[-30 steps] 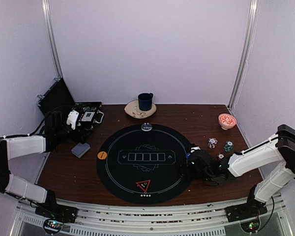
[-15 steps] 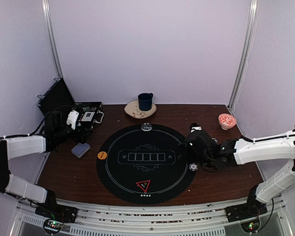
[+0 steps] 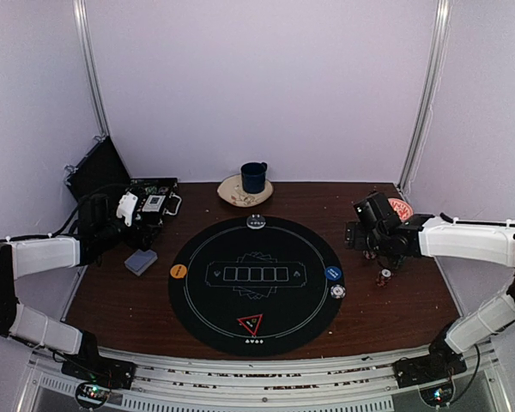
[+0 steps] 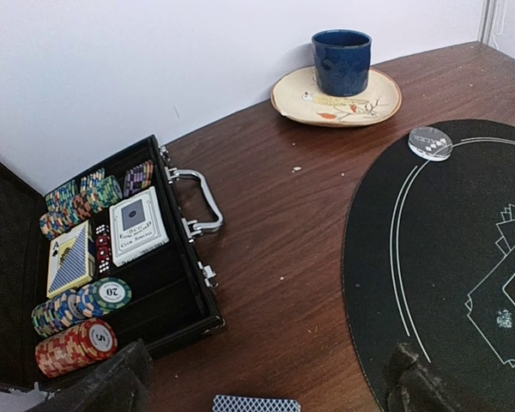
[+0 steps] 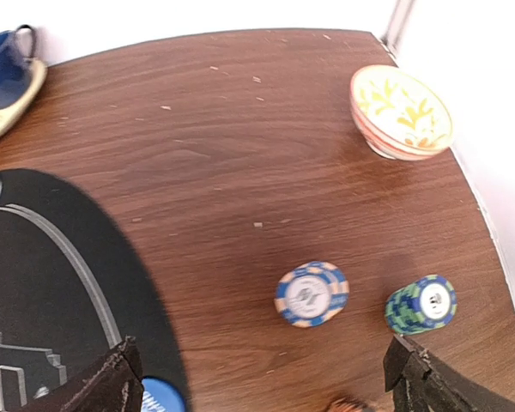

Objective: Distribute texas hold em gaming equipment
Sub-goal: Pick up the pile of poker chips from the pile of poker chips.

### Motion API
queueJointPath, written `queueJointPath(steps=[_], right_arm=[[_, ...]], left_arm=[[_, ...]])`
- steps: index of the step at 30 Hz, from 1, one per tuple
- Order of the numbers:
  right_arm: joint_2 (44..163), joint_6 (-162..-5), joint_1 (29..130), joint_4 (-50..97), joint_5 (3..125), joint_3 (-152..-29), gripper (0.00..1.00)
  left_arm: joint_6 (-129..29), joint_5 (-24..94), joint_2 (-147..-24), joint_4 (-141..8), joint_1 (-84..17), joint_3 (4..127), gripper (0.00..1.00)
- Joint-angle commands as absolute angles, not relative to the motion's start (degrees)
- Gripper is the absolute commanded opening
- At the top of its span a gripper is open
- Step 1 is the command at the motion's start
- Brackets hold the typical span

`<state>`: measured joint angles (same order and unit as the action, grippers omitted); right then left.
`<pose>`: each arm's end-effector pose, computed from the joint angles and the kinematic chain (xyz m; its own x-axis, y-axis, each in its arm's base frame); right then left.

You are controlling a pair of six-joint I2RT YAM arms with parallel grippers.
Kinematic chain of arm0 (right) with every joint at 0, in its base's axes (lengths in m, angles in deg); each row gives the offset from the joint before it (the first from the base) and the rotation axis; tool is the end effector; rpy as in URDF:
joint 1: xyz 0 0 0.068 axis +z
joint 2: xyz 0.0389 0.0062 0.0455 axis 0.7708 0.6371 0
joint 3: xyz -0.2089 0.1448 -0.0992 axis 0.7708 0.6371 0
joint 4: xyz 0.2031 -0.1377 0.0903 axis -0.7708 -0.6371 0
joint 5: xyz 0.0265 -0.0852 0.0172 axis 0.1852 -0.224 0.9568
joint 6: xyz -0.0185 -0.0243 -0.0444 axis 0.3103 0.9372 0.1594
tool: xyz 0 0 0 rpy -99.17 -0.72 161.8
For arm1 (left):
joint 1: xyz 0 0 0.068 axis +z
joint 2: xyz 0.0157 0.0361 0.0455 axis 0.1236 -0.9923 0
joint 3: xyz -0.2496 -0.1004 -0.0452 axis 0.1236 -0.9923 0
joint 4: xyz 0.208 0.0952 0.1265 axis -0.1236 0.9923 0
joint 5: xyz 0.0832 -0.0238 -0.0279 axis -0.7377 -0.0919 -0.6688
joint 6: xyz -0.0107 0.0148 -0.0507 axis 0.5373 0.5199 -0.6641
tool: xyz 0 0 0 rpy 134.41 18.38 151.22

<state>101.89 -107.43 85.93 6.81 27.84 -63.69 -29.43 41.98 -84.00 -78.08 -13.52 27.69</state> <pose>0.2413 0.1512 0.2202 -0.6480 0.0908 -0.7562 0.1011 0.9943 0.0328 0.2686 -0.0397 0.2082 -0.3800 0.1959 -0.9040 0.4076 0.9128 0.0265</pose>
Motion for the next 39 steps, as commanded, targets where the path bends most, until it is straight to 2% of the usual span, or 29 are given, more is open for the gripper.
queueJointPath(steps=[1, 17, 30, 39], right_arm=[[101.05, -105.39, 81.5, 8.95, 31.73, -61.63, 1.0], [112.61, -108.18, 74.02, 14.32, 34.49, -62.15, 1.0], [114.24, -107.68, 71.34, 19.58, 39.71, -61.28, 0.99], [115.52, -108.19, 71.3, 19.79, 39.16, -61.35, 0.97]], left_arm=[[-29.74, 42.27, -84.56, -80.34, -13.03, 29.46, 0.98], [-29.83, 42.96, -84.45, -80.44, -13.06, 29.28, 0.98], [-29.92, 43.34, -85.06, -80.53, -13.07, 29.46, 0.98], [-29.91, 43.32, -85.81, -80.35, -13.08, 29.81, 0.98]])
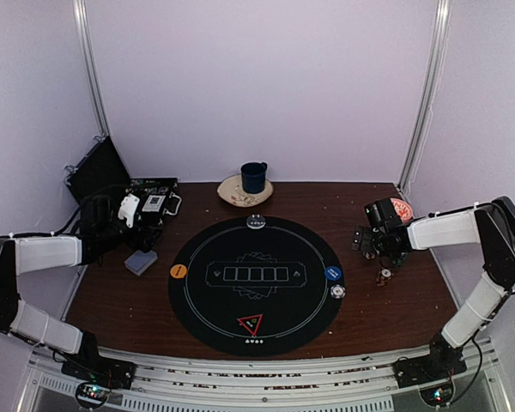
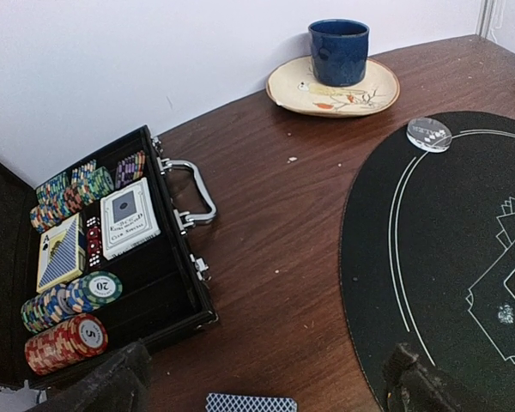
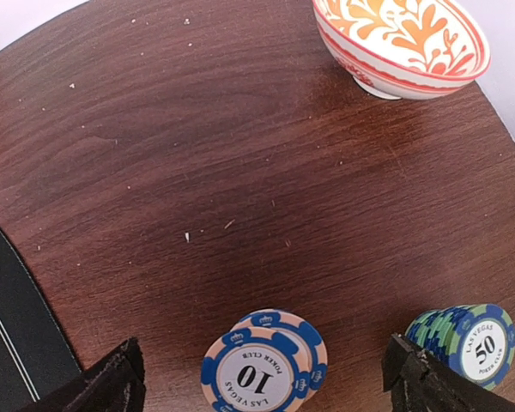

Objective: Distribute texas hold em gaming equipment
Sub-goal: Pick up the pile of poker chips from the pile of poker chips.

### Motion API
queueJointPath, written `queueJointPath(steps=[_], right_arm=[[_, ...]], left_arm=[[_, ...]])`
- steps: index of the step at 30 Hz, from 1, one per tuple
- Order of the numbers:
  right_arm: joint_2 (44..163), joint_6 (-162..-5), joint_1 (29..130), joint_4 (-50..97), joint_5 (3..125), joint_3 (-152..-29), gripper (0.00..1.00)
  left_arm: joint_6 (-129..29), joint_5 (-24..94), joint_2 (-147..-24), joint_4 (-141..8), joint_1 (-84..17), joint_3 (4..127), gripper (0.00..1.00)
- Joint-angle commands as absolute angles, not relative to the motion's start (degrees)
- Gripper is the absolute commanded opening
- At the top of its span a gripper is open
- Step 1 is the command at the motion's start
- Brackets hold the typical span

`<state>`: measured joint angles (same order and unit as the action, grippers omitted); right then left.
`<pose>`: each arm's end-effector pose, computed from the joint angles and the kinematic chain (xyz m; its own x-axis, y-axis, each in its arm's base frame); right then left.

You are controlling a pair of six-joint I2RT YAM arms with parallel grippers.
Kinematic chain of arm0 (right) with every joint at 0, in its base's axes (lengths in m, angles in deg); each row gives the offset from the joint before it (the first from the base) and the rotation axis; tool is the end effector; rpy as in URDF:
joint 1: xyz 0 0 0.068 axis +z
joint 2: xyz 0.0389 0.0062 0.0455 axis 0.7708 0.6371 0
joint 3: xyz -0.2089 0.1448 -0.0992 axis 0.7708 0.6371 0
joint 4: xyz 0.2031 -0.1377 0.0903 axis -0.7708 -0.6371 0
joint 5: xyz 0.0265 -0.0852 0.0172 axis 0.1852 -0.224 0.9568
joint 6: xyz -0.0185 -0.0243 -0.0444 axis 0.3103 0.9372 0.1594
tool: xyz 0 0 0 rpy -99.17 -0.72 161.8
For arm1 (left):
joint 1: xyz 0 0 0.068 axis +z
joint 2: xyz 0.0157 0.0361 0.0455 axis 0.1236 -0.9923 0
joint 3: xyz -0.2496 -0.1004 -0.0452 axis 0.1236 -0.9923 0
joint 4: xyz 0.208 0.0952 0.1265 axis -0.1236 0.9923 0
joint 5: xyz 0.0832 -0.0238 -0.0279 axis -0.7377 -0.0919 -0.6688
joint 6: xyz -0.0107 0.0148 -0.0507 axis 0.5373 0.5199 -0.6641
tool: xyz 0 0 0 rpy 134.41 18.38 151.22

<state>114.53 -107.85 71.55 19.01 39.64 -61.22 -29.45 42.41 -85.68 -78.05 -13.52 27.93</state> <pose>0.2949 0.1029 0.1582 -0.7105 0.2589 -0.6544 0.2312 0.9641 0.1305 0.2719 -0.0403 0.2021 -0.4021 0.1978 -0.8940 0.4141 0.9101 0.0151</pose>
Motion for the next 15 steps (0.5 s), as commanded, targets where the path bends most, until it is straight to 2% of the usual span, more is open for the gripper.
queueJointPath(steps=[1, 10, 15], right_arm=[[115.76, -108.27, 71.32, 20.03, 38.96, -61.34, 0.97], [116.81, -108.55, 71.34, 20.93, 38.56, -61.26, 0.92], [117.19, -108.41, 71.34, 21.82, 38.68, -60.99, 0.83]], left_arm=[[-29.91, 43.32, -85.79, -80.36, -13.04, 29.74, 0.98], [-29.9, 43.4, -85.95, -80.44, -13.07, 29.79, 0.98], [-29.93, 43.41, -85.96, -80.44, -13.04, 29.81, 0.98]])
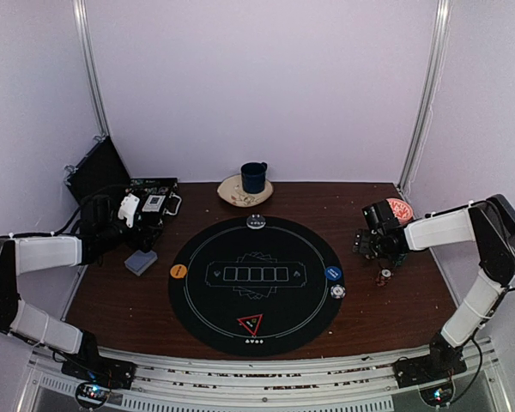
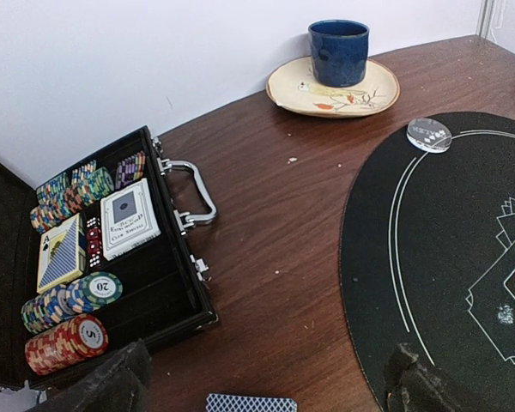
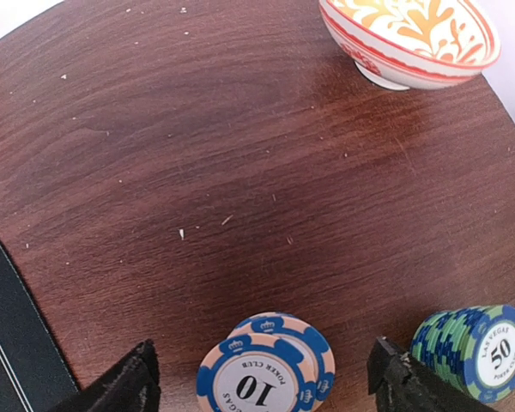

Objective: Distribute texas hold em gaming equipment
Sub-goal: Pick up the pile of poker chips from the pile of poker chips.

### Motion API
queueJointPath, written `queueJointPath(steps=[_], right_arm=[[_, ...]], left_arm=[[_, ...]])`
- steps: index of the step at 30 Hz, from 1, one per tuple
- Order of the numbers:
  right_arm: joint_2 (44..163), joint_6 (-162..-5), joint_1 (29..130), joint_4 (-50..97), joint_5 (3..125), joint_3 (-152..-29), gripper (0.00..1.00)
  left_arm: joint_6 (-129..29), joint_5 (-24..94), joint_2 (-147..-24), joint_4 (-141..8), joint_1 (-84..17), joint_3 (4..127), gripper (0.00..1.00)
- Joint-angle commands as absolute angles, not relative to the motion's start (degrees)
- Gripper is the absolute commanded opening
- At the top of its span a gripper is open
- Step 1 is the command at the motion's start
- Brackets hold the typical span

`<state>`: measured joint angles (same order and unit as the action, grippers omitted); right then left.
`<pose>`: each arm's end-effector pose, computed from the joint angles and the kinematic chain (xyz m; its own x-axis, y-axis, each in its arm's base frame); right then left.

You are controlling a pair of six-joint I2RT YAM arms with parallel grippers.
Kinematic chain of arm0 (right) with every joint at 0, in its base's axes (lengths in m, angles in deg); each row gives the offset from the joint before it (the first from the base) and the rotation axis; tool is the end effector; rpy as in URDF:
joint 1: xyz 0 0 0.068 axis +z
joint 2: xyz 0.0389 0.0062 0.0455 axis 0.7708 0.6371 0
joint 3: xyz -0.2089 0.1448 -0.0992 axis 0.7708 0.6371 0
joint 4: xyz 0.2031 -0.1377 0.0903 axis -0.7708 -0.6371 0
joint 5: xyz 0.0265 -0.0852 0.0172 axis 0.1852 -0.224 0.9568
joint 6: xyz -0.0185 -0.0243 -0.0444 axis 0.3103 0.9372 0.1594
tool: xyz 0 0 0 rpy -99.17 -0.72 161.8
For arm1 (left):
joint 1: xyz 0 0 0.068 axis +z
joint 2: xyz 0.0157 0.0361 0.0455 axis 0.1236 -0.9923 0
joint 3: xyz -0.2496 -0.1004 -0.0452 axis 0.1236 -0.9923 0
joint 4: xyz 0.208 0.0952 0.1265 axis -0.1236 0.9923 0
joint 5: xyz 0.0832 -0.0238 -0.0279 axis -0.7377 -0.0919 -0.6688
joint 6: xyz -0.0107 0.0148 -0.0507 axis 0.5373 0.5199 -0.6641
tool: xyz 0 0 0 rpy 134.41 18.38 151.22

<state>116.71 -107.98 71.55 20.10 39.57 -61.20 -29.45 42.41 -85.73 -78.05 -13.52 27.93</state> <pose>0.2977 0.1040 0.1482 -0.7212 0.2565 -0.6434 0.2357 0.9644 0.1202 0.2719 -0.0403 0.2019 -0.4029 0.1978 -0.8936 0.4141 0.9101 0.0148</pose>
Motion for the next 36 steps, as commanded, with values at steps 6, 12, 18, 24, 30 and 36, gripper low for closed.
queueJointPath(steps=[6, 12, 18, 24, 30, 36], right_arm=[[117.65, -108.45, 71.34, 21.81, 39.08, -61.06, 0.74], [117.95, -108.58, 71.34, 21.73, 38.76, -61.08, 0.7], [118.0, -108.7, 71.34, 21.86, 38.66, -61.04, 0.65], [118.12, -108.64, 71.34, 21.84, 38.57, -61.06, 0.58], [117.93, -108.81, 71.34, 21.91, 38.43, -60.9, 0.56], [118.38, -108.89, 71.34, 21.74, 38.22, -61.03, 0.48]], left_arm=[[-29.9, 43.41, -85.98, -80.44, -13.07, 29.75, 0.98], [-29.91, 43.41, -86.14, -80.51, -13.08, 29.81, 0.98], [-29.9, 43.45, -86.29, -80.53, -13.07, 29.81, 0.98], [-29.95, 43.43, -86.32, -80.53, -13.07, 29.81, 0.98], [-29.99, 43.5, -86.32, -80.53, -13.07, 29.81, 0.98], [-30.05, 43.5, -86.33, -80.53, -13.06, 29.81, 0.98]])
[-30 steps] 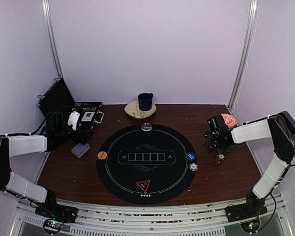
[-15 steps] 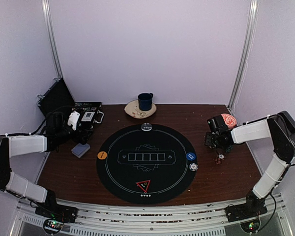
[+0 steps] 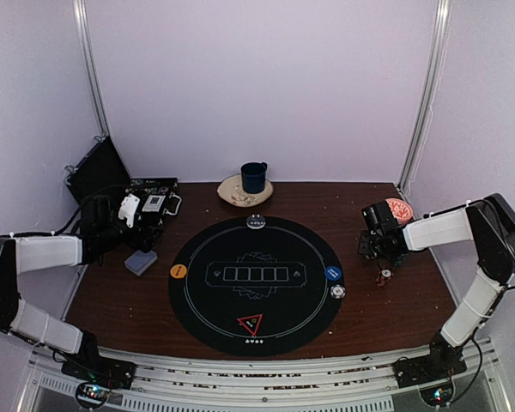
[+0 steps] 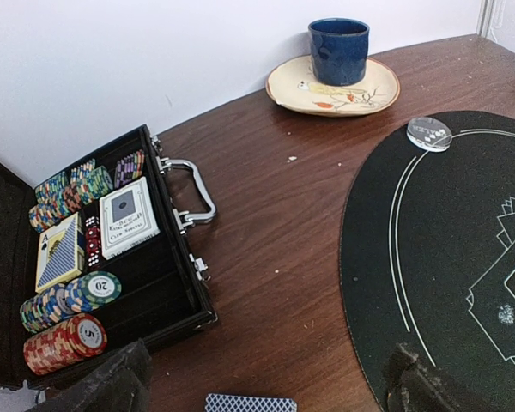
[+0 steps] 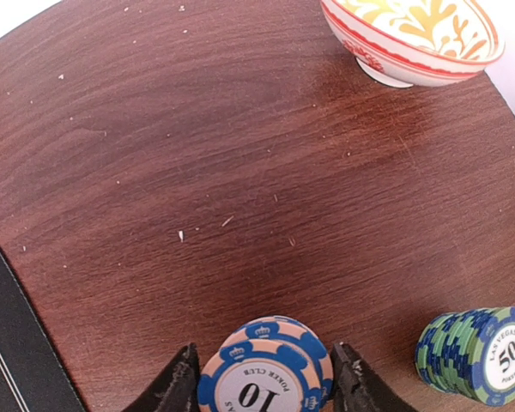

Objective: Distribute texas hold em gaming equipment
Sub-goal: Pick up the pile of poker chips from the pile of poker chips.

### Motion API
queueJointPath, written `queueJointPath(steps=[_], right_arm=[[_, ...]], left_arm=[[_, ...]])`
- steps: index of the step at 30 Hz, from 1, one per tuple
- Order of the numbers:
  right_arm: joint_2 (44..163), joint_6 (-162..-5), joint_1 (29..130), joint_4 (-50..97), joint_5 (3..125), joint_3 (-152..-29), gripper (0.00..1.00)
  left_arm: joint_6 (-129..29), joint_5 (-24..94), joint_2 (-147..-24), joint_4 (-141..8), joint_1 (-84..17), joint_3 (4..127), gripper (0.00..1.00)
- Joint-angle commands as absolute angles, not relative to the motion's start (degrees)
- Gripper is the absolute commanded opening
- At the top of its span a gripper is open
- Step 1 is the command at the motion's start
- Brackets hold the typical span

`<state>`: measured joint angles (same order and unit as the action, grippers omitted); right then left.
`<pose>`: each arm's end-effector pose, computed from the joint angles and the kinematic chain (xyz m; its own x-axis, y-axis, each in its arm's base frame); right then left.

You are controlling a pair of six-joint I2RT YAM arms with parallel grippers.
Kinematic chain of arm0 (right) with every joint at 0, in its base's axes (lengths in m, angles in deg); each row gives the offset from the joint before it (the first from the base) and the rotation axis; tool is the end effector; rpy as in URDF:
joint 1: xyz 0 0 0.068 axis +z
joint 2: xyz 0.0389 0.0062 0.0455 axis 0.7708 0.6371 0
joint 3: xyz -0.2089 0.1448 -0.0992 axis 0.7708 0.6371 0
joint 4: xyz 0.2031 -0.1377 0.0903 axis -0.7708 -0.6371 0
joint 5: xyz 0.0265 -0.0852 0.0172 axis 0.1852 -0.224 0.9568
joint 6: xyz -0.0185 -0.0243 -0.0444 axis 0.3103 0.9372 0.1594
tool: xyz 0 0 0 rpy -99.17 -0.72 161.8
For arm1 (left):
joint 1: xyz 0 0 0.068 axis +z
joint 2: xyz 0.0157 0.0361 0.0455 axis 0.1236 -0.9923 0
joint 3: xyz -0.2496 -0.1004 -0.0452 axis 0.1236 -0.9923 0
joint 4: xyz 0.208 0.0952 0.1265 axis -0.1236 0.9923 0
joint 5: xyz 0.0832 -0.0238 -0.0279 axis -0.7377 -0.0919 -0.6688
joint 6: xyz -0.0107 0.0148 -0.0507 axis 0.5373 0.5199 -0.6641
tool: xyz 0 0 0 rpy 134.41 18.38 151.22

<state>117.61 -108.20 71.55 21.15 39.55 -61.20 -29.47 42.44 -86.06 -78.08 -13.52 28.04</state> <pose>0.2997 0.1047 0.1448 -0.7186 0.2608 -0.6446 0.2384 0.9632 0.1239 0.2728 -0.0404 0.2011 -0.4059 0.1978 -0.8923 0.4145 0.9100 0.0132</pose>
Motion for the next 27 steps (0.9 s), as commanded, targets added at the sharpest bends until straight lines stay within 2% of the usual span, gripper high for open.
queueJointPath(steps=[1, 6, 9, 16, 21, 27], right_arm=[[118.39, -108.88, 71.34, 21.72, 38.22, -61.07, 0.47], [118.1, -109.04, 71.27, 21.52, 37.72, -61.01, 0.47], [118.02, -109.04, 71.35, 21.4, 37.49, -61.03, 0.39], [117.66, -109.12, 71.33, 20.95, 36.64, -61.11, 0.35], [116.5, -109.18, 71.43, 20.93, 35.9, -60.83, 0.26], [115.19, -108.5, 71.59, 21.59, 36.48, -60.55, 0.23]], left_arm=[[-30.07, 43.52, -86.39, -80.53, -13.08, 29.81, 0.98], [-30.02, 43.5, -86.47, -80.53, -13.04, 29.81, 0.98], [-29.99, 43.5, -86.49, -80.53, -13.05, 29.81, 0.98], [-30.05, 43.58, -86.62, -80.58, -13.07, 29.81, 0.98], [-30.07, 43.5, -86.73, -80.53, -13.03, 29.9, 0.98], [-29.99, 43.5, -86.84, -80.52, -13.08, 29.9, 0.98]])
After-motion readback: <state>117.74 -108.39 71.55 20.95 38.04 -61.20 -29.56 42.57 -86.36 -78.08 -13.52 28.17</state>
